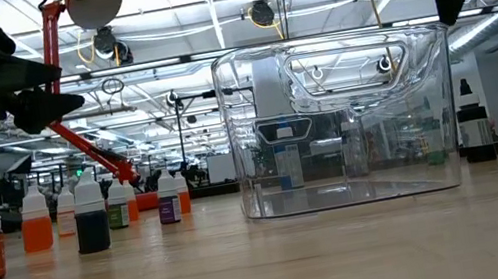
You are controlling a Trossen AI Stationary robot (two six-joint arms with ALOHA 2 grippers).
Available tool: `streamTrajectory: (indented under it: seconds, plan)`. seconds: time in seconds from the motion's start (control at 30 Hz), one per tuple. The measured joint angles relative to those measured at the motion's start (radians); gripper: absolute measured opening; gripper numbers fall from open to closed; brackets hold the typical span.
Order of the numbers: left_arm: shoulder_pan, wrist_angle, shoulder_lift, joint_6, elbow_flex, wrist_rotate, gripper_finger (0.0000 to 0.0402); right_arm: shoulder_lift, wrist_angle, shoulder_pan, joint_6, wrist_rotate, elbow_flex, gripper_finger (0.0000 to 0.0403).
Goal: Pick & Place food coloring
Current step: Put the black food coloring bottle into the transparent container
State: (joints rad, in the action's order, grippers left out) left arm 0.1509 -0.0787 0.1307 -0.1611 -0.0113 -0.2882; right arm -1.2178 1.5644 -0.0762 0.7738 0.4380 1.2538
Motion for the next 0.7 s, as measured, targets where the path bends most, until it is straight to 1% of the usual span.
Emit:
streamTrajectory:
  seconds: [0.2,0.27,0.37,0.47,0.57,0.7]
  plan:
    - [0.0,0.0,0.0,0.0,0.0,0.0,0.0365,0.125,-0.003,0.156,0.003,0.0,-0.091,0.0206]
    - [0.0,0.0,0.0,0.0,0.0,0.0,0.0365,0.167,-0.032,0.209,-0.009,-0.029,-0.137,0.0206]
    - [0.0,0.0,0.0,0.0,0.0,0.0,0.0365,0.224,-0.16,0.263,-0.053,-0.074,-0.214,0.0206]
    - [0.0,0.0,0.0,0.0,0.0,0.0,0.0365,0.254,-0.287,0.296,-0.09,-0.119,-0.299,0.0206]
    - [0.0,0.0,0.0,0.0,0.0,0.0,0.0365,0.26,-0.362,0.325,-0.12,-0.173,-0.379,0.0206]
    - [0.0,0.0,0.0,0.0,0.0,0.0,0.0365,0.246,-0.433,0.359,-0.155,-0.208,-0.471,0.0206]
